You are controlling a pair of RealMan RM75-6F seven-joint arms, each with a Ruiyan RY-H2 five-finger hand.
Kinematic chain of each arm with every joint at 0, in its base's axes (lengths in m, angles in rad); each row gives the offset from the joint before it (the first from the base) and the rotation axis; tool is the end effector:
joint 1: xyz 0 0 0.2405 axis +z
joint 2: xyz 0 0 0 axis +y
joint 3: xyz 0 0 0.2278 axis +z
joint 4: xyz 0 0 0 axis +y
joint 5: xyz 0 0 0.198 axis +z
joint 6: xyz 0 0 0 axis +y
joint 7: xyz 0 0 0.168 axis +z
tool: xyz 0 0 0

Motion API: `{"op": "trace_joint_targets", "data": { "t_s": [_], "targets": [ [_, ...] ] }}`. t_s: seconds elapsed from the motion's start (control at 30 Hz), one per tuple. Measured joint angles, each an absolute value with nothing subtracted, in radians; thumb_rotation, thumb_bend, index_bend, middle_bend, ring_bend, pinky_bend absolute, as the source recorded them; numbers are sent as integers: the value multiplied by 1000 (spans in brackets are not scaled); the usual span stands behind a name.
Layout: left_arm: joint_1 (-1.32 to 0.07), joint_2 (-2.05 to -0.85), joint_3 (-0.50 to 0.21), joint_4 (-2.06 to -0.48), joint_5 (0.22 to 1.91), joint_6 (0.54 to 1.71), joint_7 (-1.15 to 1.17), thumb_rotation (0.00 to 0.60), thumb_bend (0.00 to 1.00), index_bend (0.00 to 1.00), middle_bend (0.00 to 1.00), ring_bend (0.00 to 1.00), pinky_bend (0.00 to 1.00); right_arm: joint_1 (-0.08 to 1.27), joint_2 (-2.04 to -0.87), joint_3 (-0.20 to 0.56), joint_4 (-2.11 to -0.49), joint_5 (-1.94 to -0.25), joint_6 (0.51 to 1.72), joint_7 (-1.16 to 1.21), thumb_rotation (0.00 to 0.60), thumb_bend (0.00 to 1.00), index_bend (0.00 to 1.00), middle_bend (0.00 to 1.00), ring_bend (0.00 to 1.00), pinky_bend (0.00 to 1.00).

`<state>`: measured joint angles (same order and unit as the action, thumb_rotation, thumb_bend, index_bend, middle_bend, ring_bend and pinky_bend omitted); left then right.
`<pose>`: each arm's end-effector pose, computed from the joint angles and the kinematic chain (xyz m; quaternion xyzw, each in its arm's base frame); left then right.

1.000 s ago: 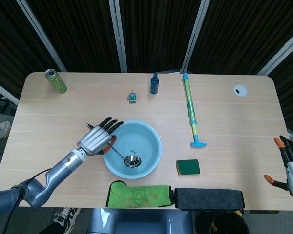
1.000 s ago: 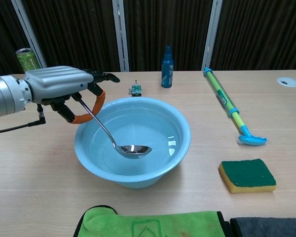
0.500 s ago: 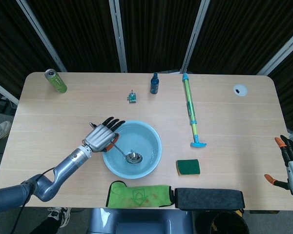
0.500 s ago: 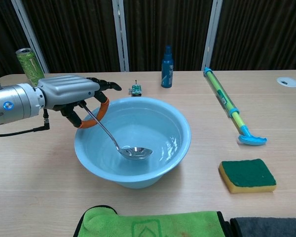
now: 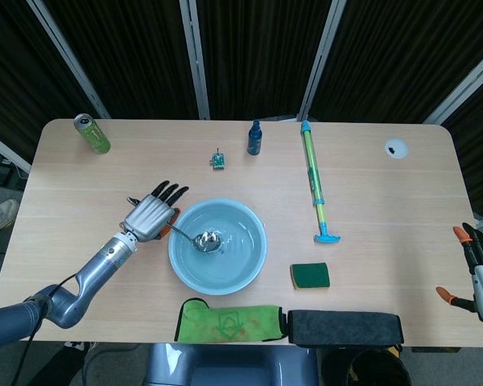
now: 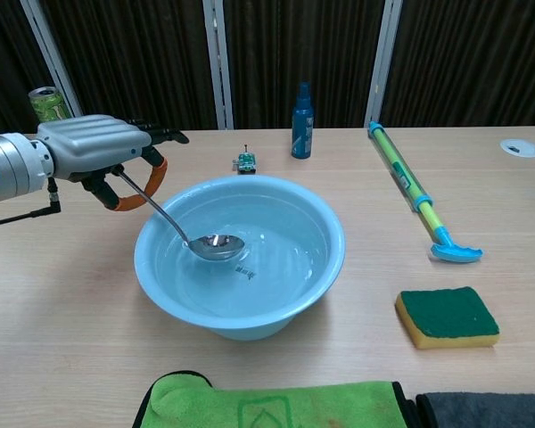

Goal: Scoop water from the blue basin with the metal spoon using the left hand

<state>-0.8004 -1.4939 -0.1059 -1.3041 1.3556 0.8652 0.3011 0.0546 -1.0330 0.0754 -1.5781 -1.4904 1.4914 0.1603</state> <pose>-0.1362 0.3626 -0.0070 -0.8271 -0.2303 -0.3079 0.4100 -0.2970 -0.1989 0.1930 0.5680 -0.3988 0.4041 0.5958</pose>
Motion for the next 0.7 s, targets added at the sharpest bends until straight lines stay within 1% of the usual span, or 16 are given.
{"op": "trace_joint_targets", "data": {
  "t_s": [0.27, 0.7],
  "targets": [
    [-797, -1446, -110, -1352, 1358, 902, 370, 600, 538, 657, 0, 0, 0, 48, -1031, 73, -1580, -1497, 1502, 162, 600, 0, 0, 0, 0, 0],
    [-801, -1370, -135, -1472, 1363, 970, 514, 600, 537, 662, 0, 0, 0, 34, -1020, 70, -1583, -1506, 1527, 190, 600, 0, 0, 0, 0, 0]
  ]
}}
